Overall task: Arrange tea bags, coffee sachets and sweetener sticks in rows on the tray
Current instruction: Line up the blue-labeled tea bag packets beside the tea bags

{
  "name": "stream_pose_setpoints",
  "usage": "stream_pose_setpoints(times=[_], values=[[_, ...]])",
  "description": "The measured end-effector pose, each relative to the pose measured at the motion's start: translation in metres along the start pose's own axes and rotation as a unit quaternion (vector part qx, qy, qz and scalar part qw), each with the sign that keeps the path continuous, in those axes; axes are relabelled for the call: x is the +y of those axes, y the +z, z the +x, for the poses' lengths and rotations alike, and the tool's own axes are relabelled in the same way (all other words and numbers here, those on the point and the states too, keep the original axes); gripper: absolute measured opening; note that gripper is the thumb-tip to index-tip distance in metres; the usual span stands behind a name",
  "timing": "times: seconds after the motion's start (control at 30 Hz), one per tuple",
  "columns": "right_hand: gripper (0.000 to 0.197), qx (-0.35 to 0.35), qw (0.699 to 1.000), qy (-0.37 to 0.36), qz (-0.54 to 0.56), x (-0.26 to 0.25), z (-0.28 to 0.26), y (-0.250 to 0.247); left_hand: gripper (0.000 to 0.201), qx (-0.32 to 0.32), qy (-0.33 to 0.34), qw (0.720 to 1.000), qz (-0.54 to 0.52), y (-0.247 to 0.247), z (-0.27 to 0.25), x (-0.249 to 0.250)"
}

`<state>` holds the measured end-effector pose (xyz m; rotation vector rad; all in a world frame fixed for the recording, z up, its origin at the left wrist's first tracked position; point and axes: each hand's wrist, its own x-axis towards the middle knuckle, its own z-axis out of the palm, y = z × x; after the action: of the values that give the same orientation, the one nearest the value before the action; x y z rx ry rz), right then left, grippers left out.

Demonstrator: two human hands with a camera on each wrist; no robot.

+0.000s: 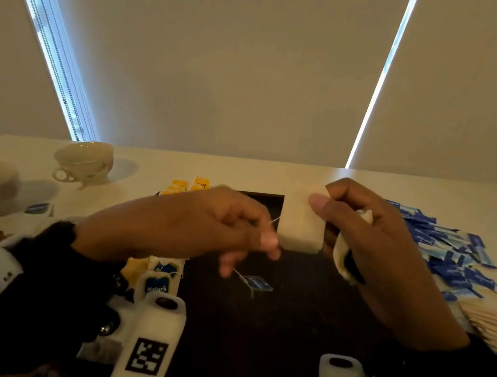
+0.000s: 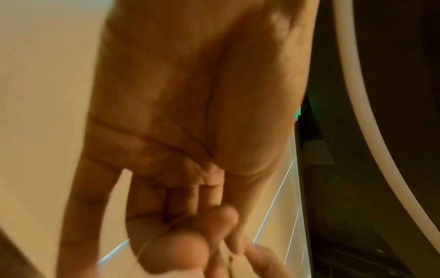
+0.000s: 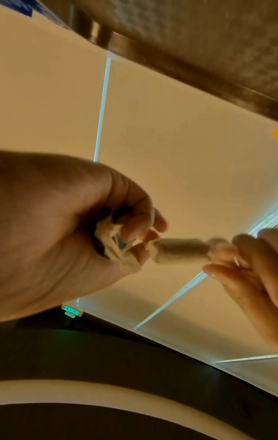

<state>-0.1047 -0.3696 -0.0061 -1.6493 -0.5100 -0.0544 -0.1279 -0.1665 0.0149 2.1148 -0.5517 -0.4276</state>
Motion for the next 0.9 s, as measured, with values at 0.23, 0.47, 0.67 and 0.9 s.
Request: stream_pose_setpoints(times=[0.23,0.47,0.67,0.9], values=[[0.016,-0.110,0.992,0.058,0.025,0.000,-0.003,-0.003,0.028,0.220,0.133,0.965,-0.049,-0.006,-0.005,0.016],[0.021,-0.207,0.976,0.074,0.009,-0.007,-0.007,0.004,0.027,0.279,0.152,0.948,0.002,0.000,-0.002,0.018],[0.026,-0.138,0.988,0.046,-0.056,0.000,-0.003,0.008,0.021,0.301,0.157,0.939,0.055,0.002,-0.005,0.025],[0.021,-0.037,0.998,0.006,-0.058,0.006,0.001,0.010,0.024,0.297,0.150,0.931,0.148,0.018,-0.003,0.025]])
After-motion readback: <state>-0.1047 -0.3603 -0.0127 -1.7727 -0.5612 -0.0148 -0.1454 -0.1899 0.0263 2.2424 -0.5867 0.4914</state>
